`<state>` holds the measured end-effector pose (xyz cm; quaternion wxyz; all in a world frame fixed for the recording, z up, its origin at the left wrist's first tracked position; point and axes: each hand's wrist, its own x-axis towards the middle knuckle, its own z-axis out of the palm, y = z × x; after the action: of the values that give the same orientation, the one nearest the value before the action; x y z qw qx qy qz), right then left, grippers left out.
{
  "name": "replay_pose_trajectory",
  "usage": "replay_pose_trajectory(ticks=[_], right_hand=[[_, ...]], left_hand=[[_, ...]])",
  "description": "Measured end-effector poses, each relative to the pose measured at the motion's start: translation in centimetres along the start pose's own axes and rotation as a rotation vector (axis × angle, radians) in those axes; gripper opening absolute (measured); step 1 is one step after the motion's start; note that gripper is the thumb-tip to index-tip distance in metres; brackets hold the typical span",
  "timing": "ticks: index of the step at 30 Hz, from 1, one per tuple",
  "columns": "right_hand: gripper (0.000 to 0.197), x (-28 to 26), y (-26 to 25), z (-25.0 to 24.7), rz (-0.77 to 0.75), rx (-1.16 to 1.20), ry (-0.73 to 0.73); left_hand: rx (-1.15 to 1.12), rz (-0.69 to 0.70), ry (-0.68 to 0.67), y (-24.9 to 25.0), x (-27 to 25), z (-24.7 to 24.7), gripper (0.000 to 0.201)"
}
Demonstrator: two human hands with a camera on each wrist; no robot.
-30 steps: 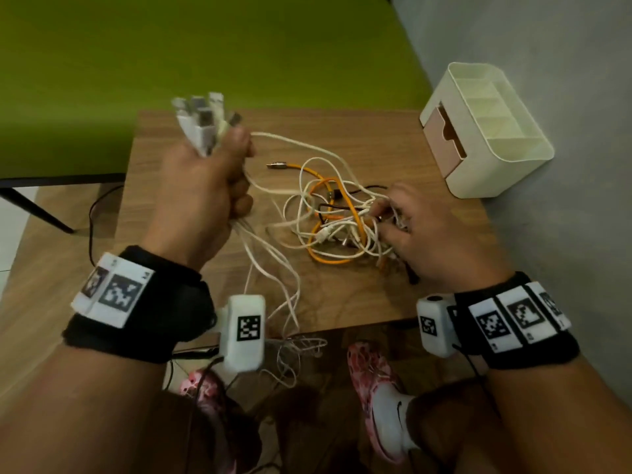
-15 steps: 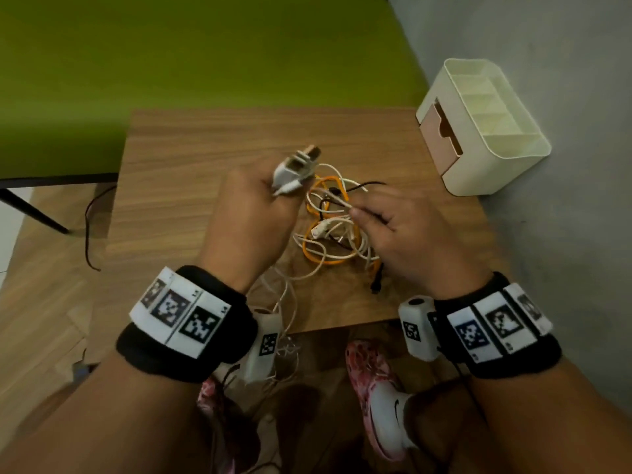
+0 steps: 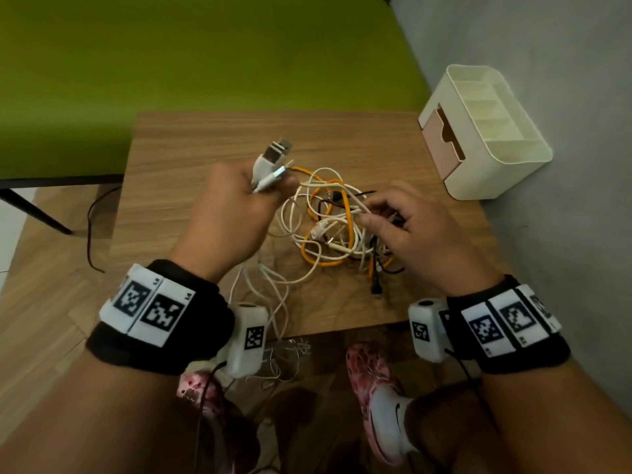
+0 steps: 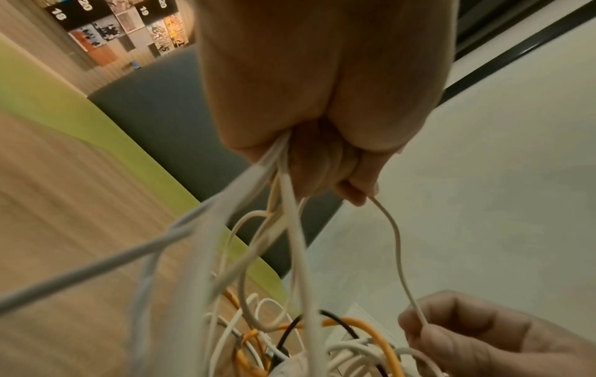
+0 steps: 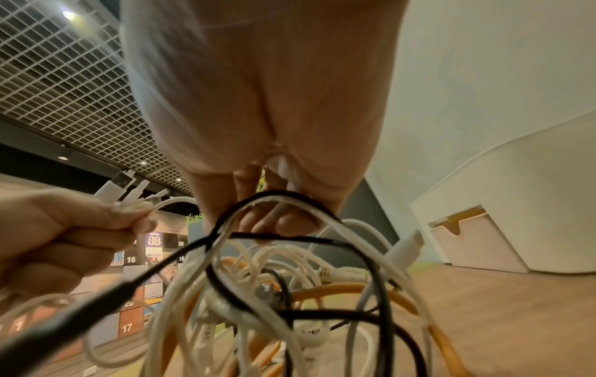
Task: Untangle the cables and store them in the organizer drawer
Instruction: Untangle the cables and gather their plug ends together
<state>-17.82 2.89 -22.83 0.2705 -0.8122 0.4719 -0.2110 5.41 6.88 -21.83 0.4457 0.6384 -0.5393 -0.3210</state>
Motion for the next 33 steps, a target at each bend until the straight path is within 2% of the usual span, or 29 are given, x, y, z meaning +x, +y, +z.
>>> replay_pose_trajectory(ticks=[3, 7, 9, 12, 16, 20, 25, 28, 31, 33], right_hand=[[0.01, 0.0, -0.1, -0.3, 0.014, 0.036, -0.082], [0.009, 0.1, 0.1, -0.5, 0.013, 0.02, -0.109], [0.007, 0.1, 0.4, -0.4, 0.017, -0.014, -0.045], [0.017, 0.1, 0.4, 0.2, -0.029, -0.073, 0.081], [0.023, 0.0, -0.3, 1.7, -0.197, -0.14, 0.14], [0.023, 0.1, -0.4, 1.9, -0.242, -0.145, 0.21], [0.02, -0.1, -0.7, 2.4, -0.291, -0.107, 0.183], [0.021, -0.2, -1.1, 2.2, -0.251, -0.044, 0.146], [0.033, -0.1, -0.7, 1.1, -0.077, 0.007, 0.05], [0.037, -0.1, 0.0, 0.5, -0.009, -0.008, 0.004]], left_hand=[[-0.119, -0.05, 0.058, -0.2, 0.1, -0.1, 0.029], [-0.235, -0.091, 0.129, -0.1, 0.4, -0.8, 0.02], [-0.077, -0.094, 0.115, -0.5, 0.4, -0.6, 0.022], [0.272, -0.038, 0.078, -0.8, 0.1, 0.3, 0.026], [0.254, 0.103, -0.065, 0.0, -0.7, 2.0, 0.032], [0.208, 0.119, -0.214, 0.5, -1.0, 2.6, 0.033], [0.429, 0.137, -0.259, -0.1, -0.6, 2.6, 0.038], [0.488, 0.153, -0.186, -0.3, -0.7, 2.3, 0.029], [0.476, 0.157, 0.018, -0.5, -0.4, 0.9, 0.01], [0.427, 0.087, 0.151, -0.4, -0.1, -0.5, 0.016]])
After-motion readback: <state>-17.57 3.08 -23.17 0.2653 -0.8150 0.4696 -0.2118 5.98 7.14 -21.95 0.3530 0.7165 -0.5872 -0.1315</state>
